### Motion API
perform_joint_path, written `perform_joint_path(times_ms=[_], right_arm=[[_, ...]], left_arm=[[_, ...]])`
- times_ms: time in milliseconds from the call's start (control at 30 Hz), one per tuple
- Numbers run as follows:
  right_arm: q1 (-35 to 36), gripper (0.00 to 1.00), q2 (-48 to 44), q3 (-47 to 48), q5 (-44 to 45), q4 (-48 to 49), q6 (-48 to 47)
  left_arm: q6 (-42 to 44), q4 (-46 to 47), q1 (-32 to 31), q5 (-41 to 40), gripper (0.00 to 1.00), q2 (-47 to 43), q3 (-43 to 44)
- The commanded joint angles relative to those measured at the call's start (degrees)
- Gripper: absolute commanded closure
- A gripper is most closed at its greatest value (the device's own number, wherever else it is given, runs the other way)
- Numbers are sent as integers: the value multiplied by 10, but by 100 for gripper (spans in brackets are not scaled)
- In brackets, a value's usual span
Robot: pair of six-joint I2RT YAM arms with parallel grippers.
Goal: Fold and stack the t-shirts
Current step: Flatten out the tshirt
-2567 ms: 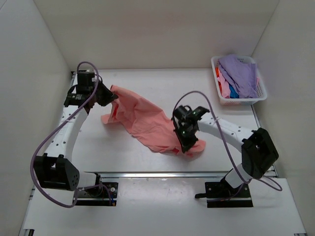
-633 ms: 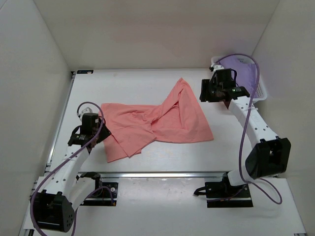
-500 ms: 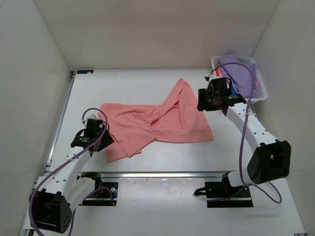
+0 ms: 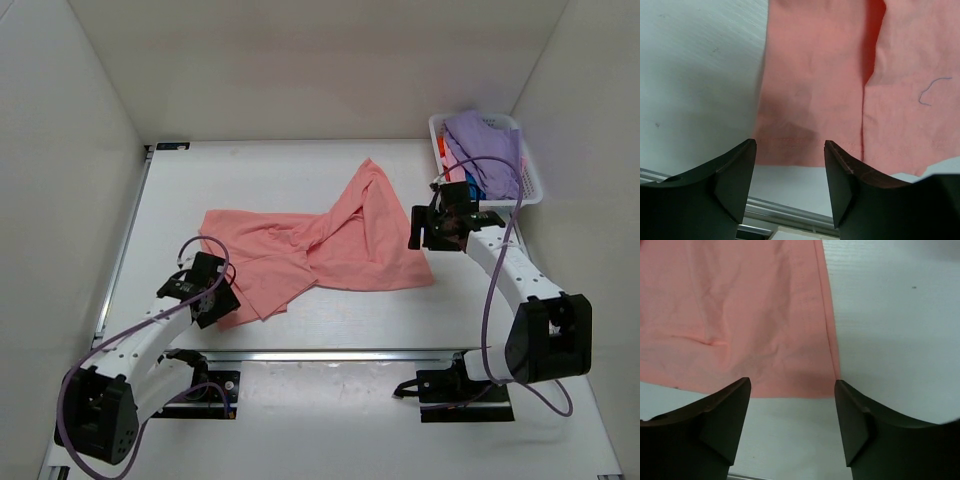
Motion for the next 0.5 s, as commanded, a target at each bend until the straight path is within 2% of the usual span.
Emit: perform_joint_path(times_ms=[0, 133, 267, 333, 367, 400, 433, 467], right_arm=[[-7, 33, -8, -8, 11, 15, 18], [-9, 21, 13, -12, 25, 14, 32], [5, 21, 32, -19, 37, 6, 42], [11, 22, 36, -22, 55, 7, 57], [16, 22, 40, -28, 58, 1, 56], [19, 23, 46, -26, 64, 0, 61], [26, 22, 57, -25, 68, 1, 62], [27, 22, 61, -29, 71, -5, 65]], left_arm=[[-21, -9, -26, -32, 32, 3, 4], [-21, -4, -21, -35, 32, 34, 4], [-29, 18, -37, -27, 33, 65, -11], [-29, 36, -39, -18, 40, 72, -26], [-29, 42, -36, -6, 53, 72, -32], [-29, 50, -36, -3, 70, 72, -38], [-28, 65, -36, 0, 81, 71, -42], [-30, 69, -33, 6, 100, 65, -45]])
